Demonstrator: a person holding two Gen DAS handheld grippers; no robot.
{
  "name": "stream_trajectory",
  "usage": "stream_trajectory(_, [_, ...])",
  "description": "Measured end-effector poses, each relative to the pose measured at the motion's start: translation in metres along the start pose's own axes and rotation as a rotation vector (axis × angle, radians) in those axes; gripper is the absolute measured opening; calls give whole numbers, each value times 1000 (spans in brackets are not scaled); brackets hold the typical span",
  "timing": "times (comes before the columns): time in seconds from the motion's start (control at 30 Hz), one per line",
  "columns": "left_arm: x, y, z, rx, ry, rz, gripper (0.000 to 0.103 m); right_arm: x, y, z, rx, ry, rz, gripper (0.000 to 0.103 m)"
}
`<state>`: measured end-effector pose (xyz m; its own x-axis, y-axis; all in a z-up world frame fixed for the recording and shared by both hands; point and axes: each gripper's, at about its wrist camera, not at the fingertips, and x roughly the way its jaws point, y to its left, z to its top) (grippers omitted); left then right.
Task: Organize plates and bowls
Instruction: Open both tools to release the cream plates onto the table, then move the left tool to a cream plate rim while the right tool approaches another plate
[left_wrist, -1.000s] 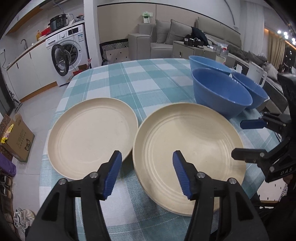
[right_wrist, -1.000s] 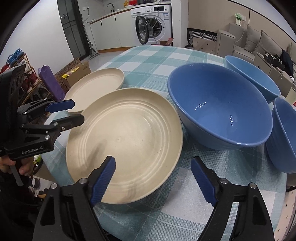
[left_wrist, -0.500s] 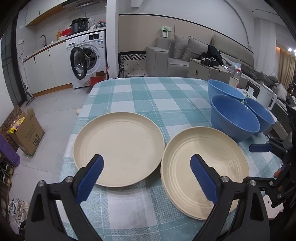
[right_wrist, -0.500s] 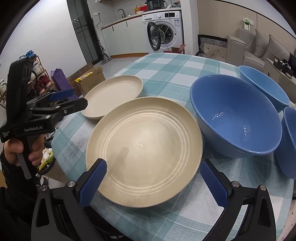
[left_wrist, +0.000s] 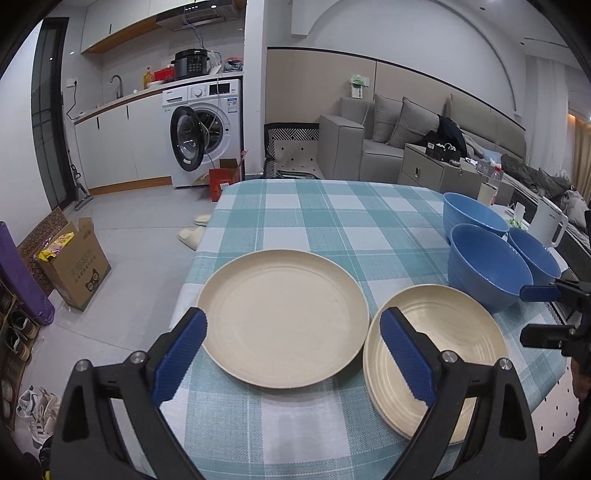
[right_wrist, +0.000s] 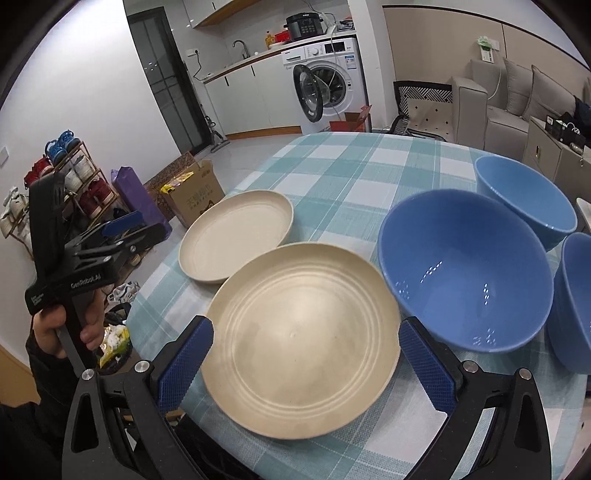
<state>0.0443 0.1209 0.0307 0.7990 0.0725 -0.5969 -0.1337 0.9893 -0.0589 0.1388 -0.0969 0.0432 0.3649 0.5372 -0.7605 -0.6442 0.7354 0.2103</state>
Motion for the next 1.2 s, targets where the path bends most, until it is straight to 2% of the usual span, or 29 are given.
stream_trajectory(0.17, [-1,8,2,-19,-11,7,96,1,5,19,-1,-6,5,102])
stream_trajectory(0.3, [1,18,3,-42,-14,26,96,1,12,34,-16,-28,-23,102])
stream_trajectory(0.43, [0,26,3,-59,-37,24,96,7,16,51,5,-7,-40,102])
stream_trajectory(0.53, [0,31,2,-58,-52,26,96,15,15,61,30,3,-13,102])
stream_trajectory(0.9, [31,56,-11,-106,-7,47,95,58,25,81,33,54,24,102])
stream_trajectory(1.2, [49,73,-19,-198,32,50,95,90,37,90,17,88,48,102])
